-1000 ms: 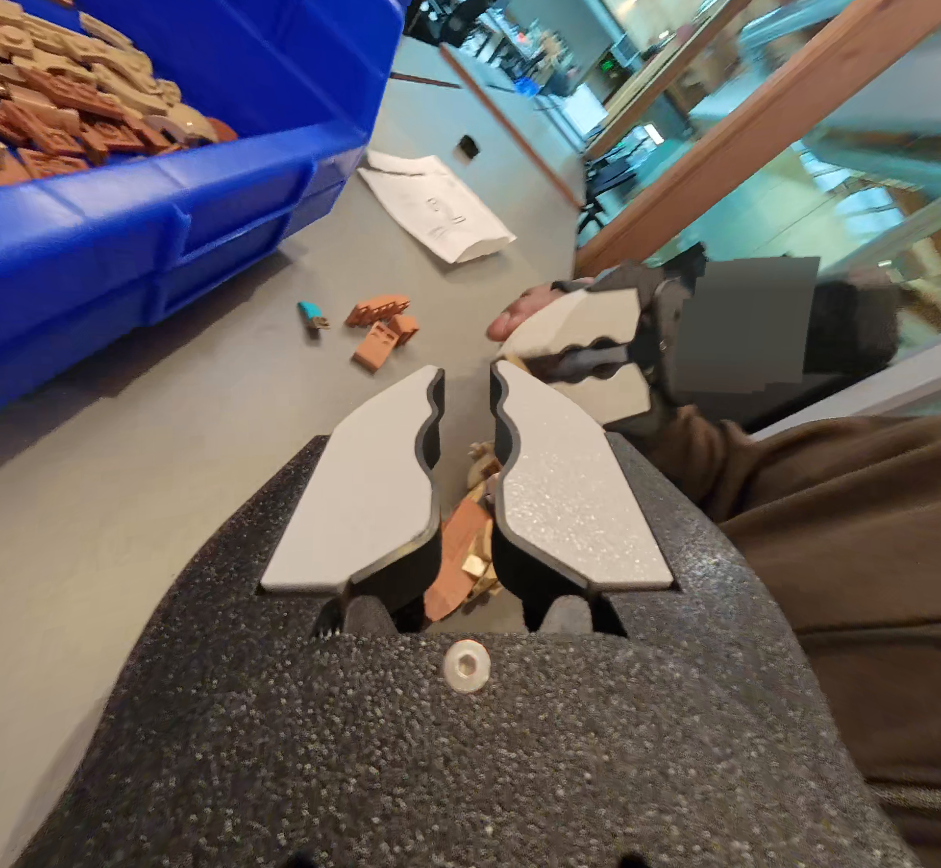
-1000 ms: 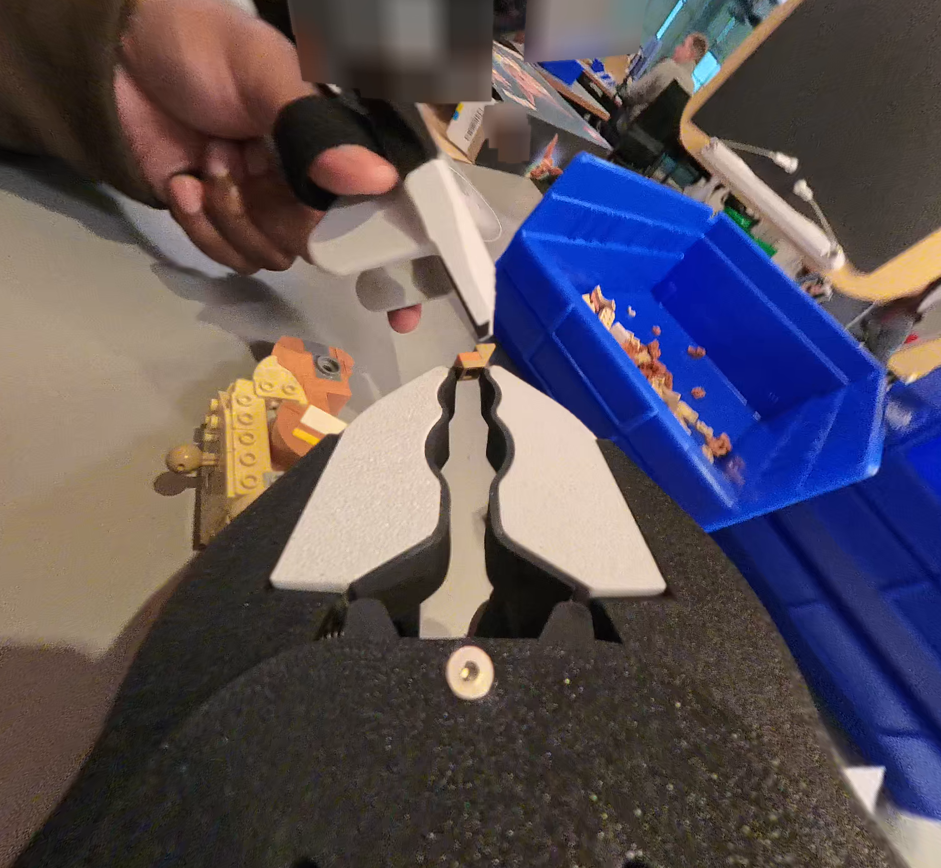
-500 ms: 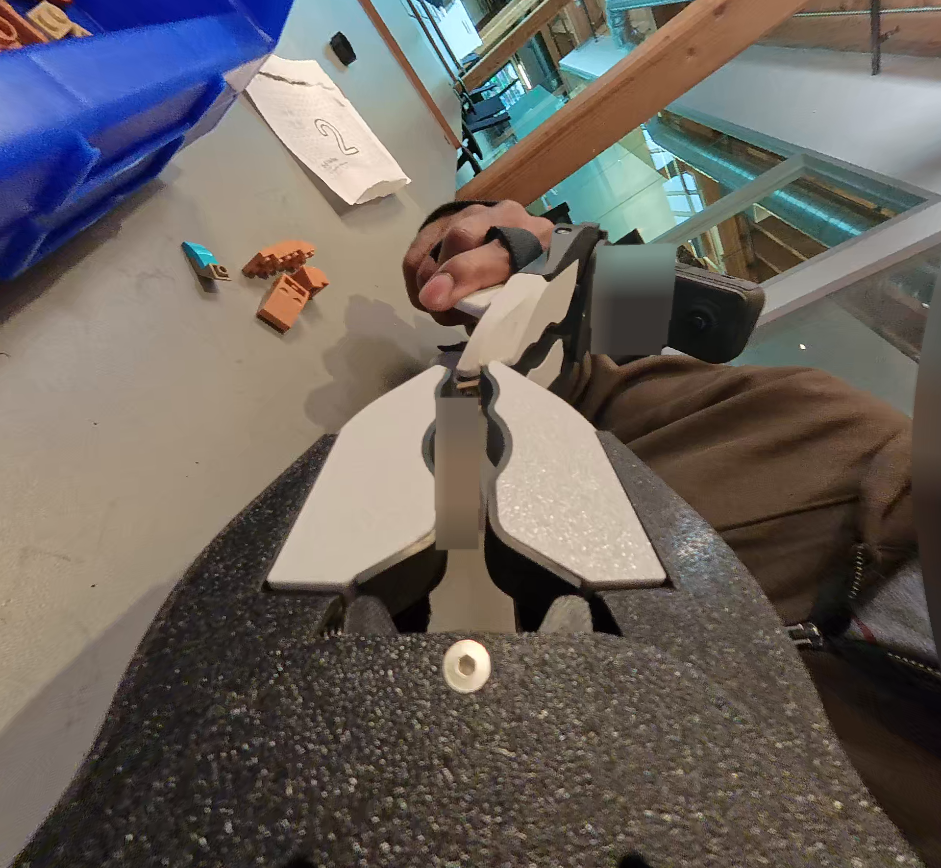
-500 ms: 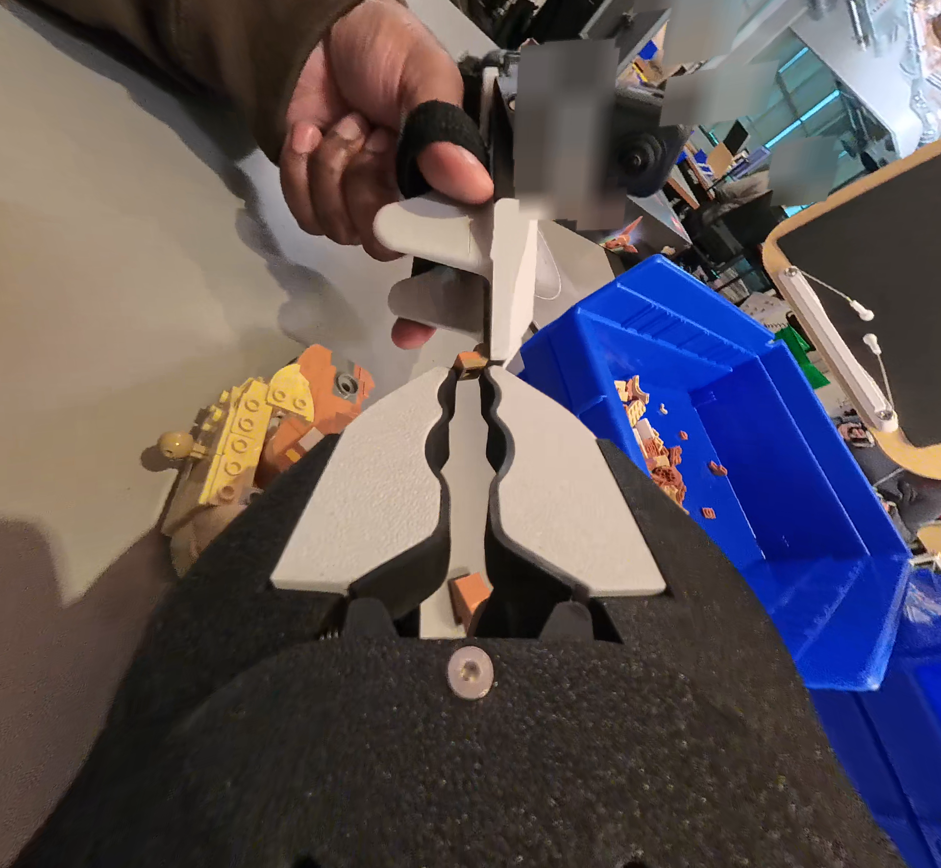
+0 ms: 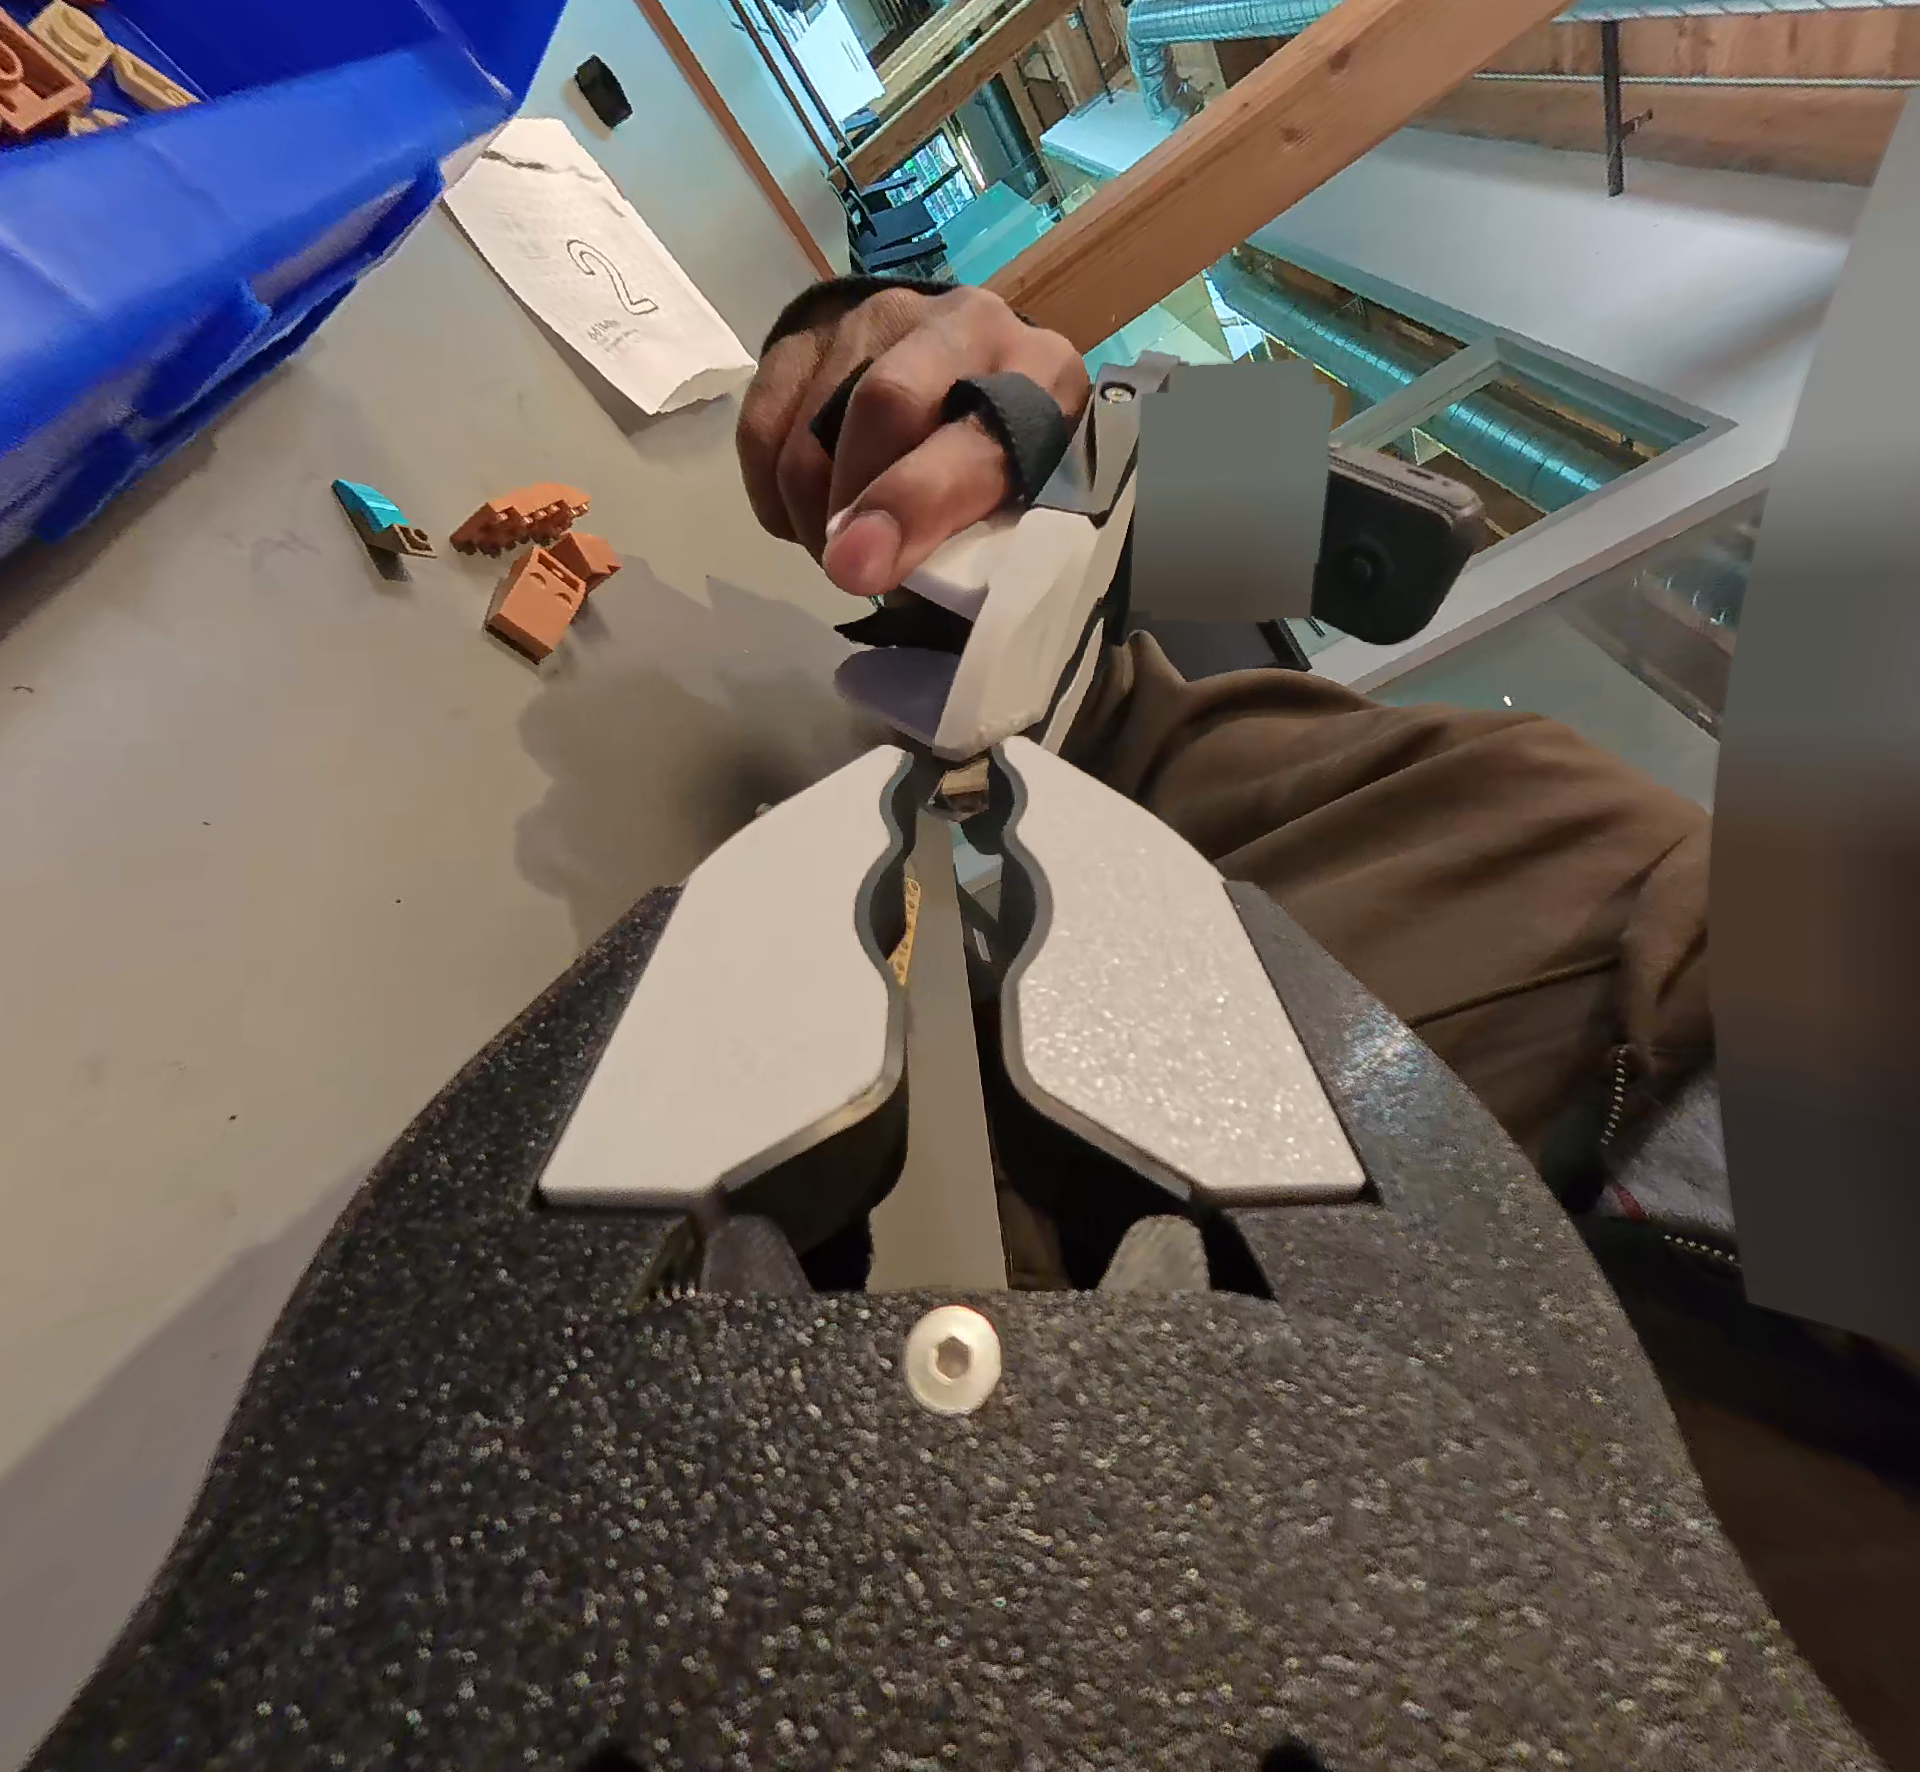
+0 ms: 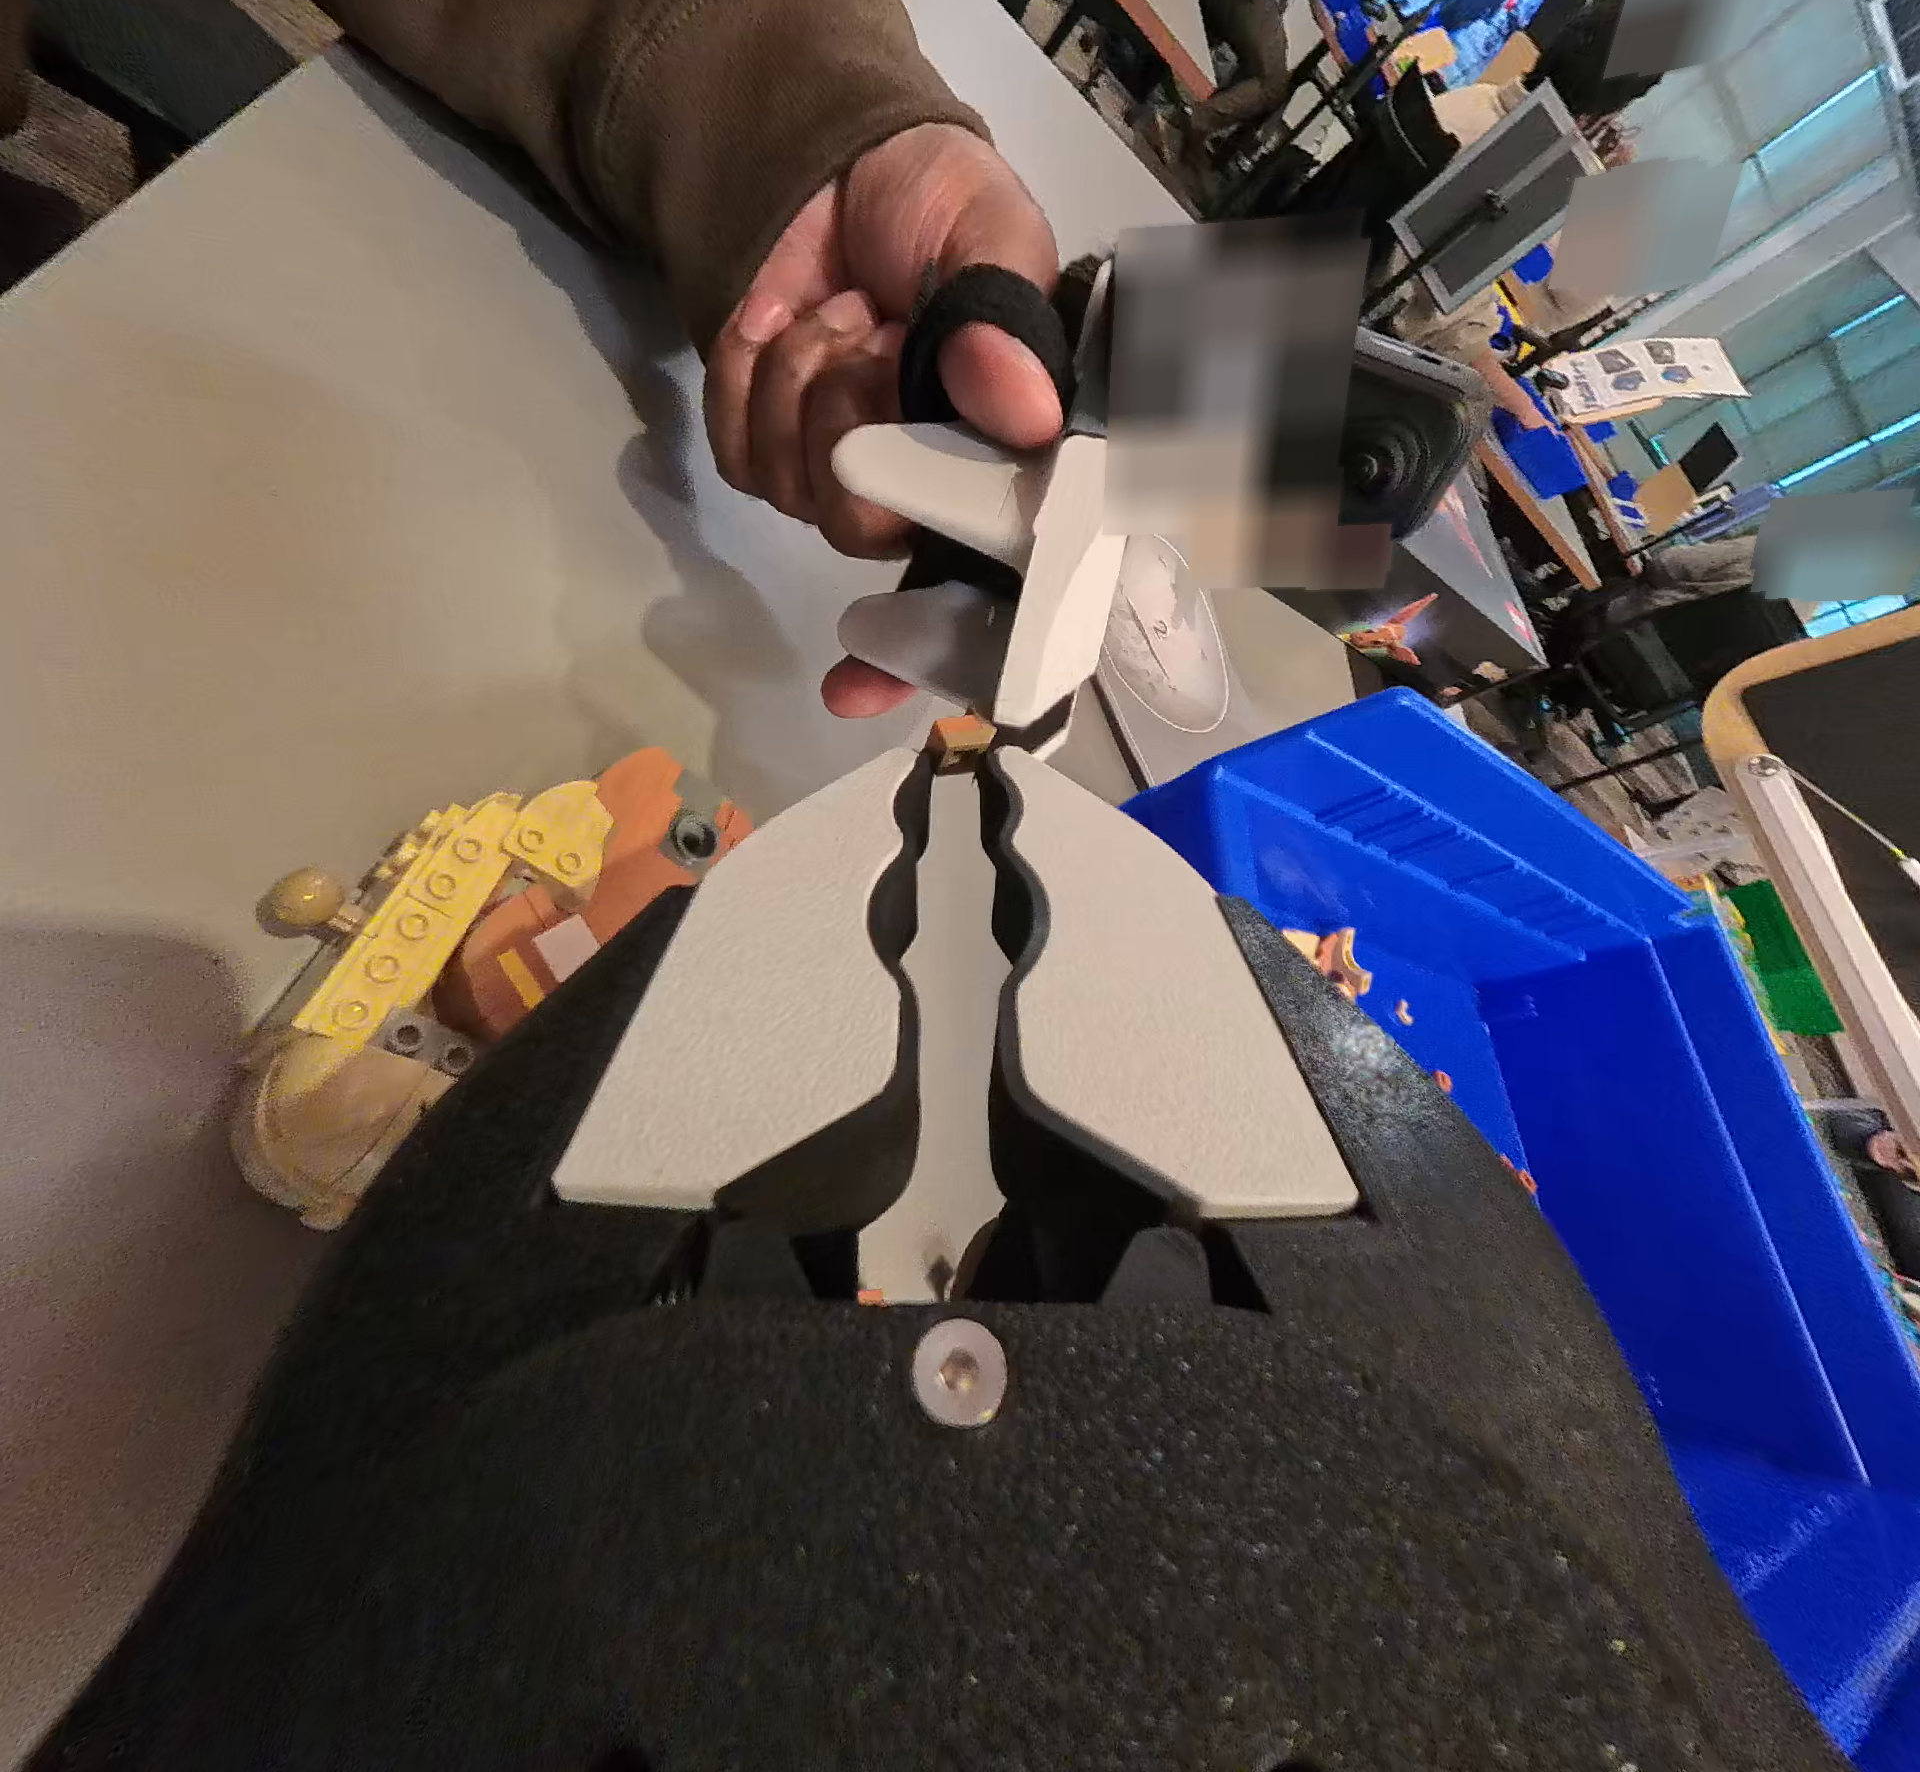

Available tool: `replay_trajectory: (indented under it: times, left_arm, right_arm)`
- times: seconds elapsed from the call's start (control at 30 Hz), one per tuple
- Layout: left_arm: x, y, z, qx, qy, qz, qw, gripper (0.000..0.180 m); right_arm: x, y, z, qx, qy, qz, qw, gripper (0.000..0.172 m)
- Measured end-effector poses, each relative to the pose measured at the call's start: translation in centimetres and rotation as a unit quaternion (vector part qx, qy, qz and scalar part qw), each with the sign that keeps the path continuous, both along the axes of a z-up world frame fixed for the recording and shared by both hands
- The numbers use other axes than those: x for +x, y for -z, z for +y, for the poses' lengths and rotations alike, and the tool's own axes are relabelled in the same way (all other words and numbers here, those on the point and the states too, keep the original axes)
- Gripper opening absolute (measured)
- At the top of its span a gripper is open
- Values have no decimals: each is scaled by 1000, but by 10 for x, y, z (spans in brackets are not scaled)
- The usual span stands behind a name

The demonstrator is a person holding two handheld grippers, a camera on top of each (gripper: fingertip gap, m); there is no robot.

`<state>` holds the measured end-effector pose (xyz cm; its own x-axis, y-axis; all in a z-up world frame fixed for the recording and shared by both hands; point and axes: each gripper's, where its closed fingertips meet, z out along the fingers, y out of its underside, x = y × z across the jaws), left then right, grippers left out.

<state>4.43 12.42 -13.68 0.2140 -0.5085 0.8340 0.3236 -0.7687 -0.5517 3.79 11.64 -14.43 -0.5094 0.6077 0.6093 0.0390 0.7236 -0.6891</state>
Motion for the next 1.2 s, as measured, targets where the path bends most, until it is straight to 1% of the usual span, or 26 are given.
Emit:
replay_trajectory:
  times: [0.37,0.53,0.63,0.7,0.77,0.8,0.87,0.93,1.07,1.1,1.2]
  left_arm:
    - [-3,4,-11,9,45,1,999,13]
    - [-3,0,-15,17,59,-14,998,9]
    - [-13,-9,-7,27,29,-53,998,8]
    - [-26,-14,3,53,-19,-65,996,8]
    - [-41,-20,11,100,-81,-66,990,8]
    - [-50,-23,15,125,-117,-62,983,8]
    - [-63,-29,21,169,-176,-56,968,8]
    - [-70,-37,21,212,-212,-54,953,8]
    - [-65,-45,18,257,-219,-54,940,8]
    - [-63,-47,16,263,-218,-57,938,8]
    - [-59,-48,14,277,-215,-57,935,8]
  right_arm:
    - [-2,2,-7,-19,-62,-32,997,9]
    - [-5,0,-8,-34,-82,-38,995,9]
    - [-13,-9,2,-67,-53,-23,996,8]
    - [-21,-13,13,-120,-8,-25,992,10]
    - [-30,-21,24,-215,46,-26,975,15]
    - [-33,-25,26,-277,64,-28,958,21]
    - [-37,-33,24,-395,80,-41,914,25]
    - [-43,-38,26,-474,100,-47,874,28]
    - [-48,-51,27,-578,90,-49,809,26]
    - [-49,-52,26,-590,83,-52,801,24]
    - [-49,-48,21,-598,72,-61,796,23]
